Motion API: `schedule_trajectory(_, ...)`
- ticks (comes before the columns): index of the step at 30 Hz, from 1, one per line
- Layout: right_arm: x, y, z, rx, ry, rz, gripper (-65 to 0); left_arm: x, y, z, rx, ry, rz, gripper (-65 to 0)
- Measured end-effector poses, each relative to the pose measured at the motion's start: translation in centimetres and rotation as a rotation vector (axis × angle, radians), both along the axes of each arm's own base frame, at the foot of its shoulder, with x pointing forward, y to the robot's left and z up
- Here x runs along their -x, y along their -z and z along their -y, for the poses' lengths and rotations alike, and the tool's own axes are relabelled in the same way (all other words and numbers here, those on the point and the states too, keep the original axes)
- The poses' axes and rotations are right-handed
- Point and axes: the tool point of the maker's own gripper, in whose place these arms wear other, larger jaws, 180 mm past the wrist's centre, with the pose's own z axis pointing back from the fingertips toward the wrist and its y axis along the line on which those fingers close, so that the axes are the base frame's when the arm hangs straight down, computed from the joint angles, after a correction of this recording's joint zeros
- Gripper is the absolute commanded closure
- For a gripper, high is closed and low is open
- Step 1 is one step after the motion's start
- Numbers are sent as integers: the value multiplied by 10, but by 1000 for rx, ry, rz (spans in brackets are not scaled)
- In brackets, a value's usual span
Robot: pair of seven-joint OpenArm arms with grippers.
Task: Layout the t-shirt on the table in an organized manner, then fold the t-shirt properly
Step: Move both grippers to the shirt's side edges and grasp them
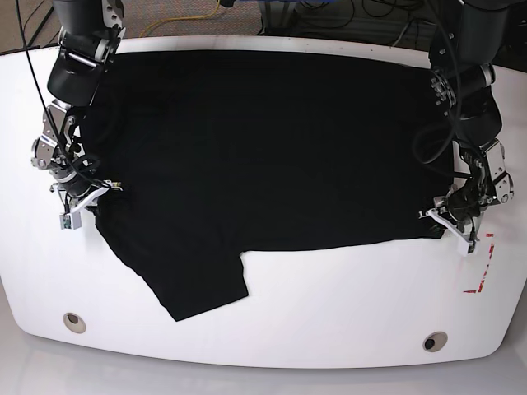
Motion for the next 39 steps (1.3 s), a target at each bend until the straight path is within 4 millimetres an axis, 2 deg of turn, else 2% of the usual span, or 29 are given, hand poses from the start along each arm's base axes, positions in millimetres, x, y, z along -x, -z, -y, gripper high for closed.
schedule_trajectory(1, -1, -1, 2, 4, 12, 1, -62, 0, 1, 2, 3, 1, 0, 0)
schedule_trajectory(3, -3, -3, 6, 9, 31, 5, -149, -1, 1, 6, 12, 1, 6, -4)
schedule_trajectory(7, -2, -5, 16, 28, 41, -20, -355, -2, 2, 12, 20, 9, 7, 0)
schedule_trajectory(9, -2, -7, 22, 37, 57, -20, -409, 0, 4, 12, 23, 6, 9, 0)
schedule_trajectory(13, 0, -13, 27, 63, 55, -19, -414, 1, 4, 11, 31, -2, 22, 0)
schedule_trajectory(18, -3, -24, 19, 76, 26, 17, -422, 1, 4, 11, 29, -1, 21, 0)
schedule_trajectory(23, -9, -27, 16, 71, 24, 15, -422, 2, 5, 11, 29, -1, 19, 0)
schedule_trajectory(28, -32, -26, 9, 9, 47, 12, -422, 5, 7, 11, 36, -3, 28, 0)
schedule_trajectory(34, -67, -36, 0, -107, 82, 97, -423, 6, 7, 11, 37, 1, 26, 0)
schedule_trajectory(39, -78, -30, 4, -104, 84, 70, -423, 7, 7, 11, 37, 3, 17, 0)
